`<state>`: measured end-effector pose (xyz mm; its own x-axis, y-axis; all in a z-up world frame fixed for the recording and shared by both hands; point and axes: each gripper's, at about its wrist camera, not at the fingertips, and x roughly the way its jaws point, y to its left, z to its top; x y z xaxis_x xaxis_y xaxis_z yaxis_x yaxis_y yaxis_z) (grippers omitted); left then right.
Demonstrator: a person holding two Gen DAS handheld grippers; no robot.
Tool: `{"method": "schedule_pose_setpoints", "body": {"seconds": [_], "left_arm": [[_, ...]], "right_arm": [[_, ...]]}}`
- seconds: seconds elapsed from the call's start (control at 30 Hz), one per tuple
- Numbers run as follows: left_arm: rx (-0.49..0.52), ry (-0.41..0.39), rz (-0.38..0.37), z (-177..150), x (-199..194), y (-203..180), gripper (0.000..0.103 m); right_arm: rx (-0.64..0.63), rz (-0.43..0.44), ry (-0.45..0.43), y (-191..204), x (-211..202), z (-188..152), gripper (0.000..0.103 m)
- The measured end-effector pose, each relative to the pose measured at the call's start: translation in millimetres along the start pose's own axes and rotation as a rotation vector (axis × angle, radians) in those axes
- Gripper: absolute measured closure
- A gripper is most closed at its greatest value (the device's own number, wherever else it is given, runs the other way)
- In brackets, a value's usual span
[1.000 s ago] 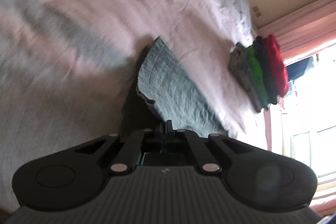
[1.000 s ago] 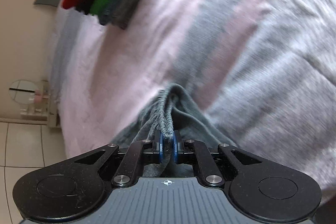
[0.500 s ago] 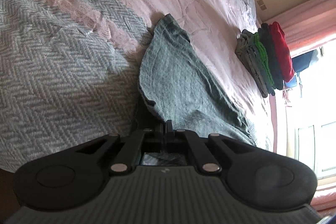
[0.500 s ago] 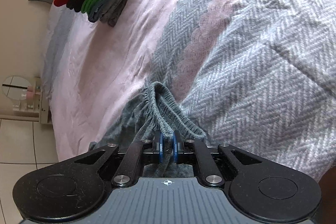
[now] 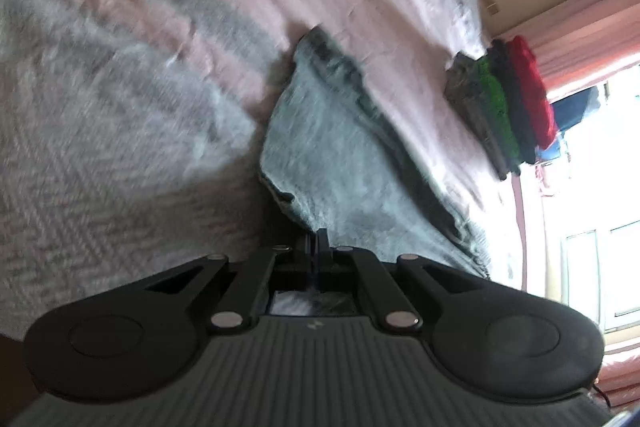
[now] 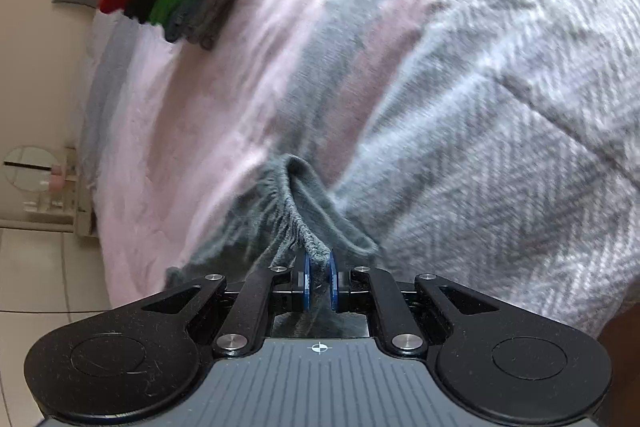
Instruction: Fold clothes
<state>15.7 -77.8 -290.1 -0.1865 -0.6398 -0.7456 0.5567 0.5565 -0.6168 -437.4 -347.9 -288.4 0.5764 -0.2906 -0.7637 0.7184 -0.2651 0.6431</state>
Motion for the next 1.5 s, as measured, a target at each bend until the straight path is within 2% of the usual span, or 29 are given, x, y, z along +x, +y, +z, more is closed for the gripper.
{"method": "schedule_pose_setpoints", "body": {"seconds": [0.17,0.27,0.3,0.33,0.37,0.4,0.5,0.53,0.63,0.73,0.8,1.0,1.03,1.1,1.2,1.33,1.5], "left_arm": [[0.004,0.031,0.032,-12.7,8.1,8.4,0.103],[0.029,0.061,0.058,-16.1,17.6,9.5,0.103],[0.033,0.074,0.065,-16.6,20.9,10.3,0.102],[0.036,0.082,0.067,-15.8,22.3,11.1,0.102],[0.036,0.090,0.069,-14.2,22.7,10.3,0.102],[0.041,0.103,0.074,-13.1,20.5,9.7,0.102],[0.066,0.136,0.096,-10.1,11.3,7.5,0.102],[0.082,0.143,0.107,-9.3,6.8,6.6,0.101],[0.094,0.104,0.101,-3.6,-5.3,4.2,0.100],[0.079,0.104,0.112,1.2,-1.6,3.6,0.100],[0.086,0.116,0.103,1.9,0.1,2.9,0.100],[0.069,0.132,0.116,4.3,-2.4,6.1,0.100],[0.064,0.130,0.119,6.2,-2.6,6.2,0.100],[0.060,0.128,0.122,9.9,-2.1,5.7,0.100],[0.071,0.121,0.117,17.2,-0.8,1.3,0.100],[0.088,0.118,0.102,23.7,-0.6,-6.3,0.100],[0.106,0.141,0.087,27.0,5.3,-14.9,0.100]], "right_arm": [[0.018,-0.042,0.015,-17.5,17.2,-3.2,0.095],[-0.043,-0.086,0.006,-12.0,24.7,-6.3,0.094],[-0.057,-0.092,0.012,-9.8,26.0,-7.6,0.078],[-0.067,-0.110,0.017,-7.5,25.9,-8.9,0.050],[-0.078,-0.133,0.011,-5.2,24.7,-11.0,0.040],[-0.094,-0.144,-0.006,-2.3,20.6,-13.4,0.036],[-0.140,-0.179,-0.047,5.1,8.6,-20.3,0.036],[-0.138,-0.166,-0.047,5.2,6.4,-21.5,0.036],[-0.063,-0.107,-0.019,-0.8,10.7,-23.3,0.036],[0.062,-0.078,-0.037,-17.9,14.2,-25.2,0.037],[0.149,-0.020,-0.052,-30.2,12.9,-27.1,0.037],[0.187,0.055,-0.080,-42.9,22.0,-28.4,0.039],[0.188,0.070,-0.084,-43.5,26.0,-28.4,0.042],[0.183,0.088,-0.089,-43.7,33.5,-27.9,0.068],[0.175,0.115,-0.097,-43.9,44.6,-27.0,0.087],[-0.035,0.089,-0.169,-23.7,30.5,-18.4,0.090],[-0.254,0.084,-0.234,-0.3,9.6,8.7,0.091]]}}
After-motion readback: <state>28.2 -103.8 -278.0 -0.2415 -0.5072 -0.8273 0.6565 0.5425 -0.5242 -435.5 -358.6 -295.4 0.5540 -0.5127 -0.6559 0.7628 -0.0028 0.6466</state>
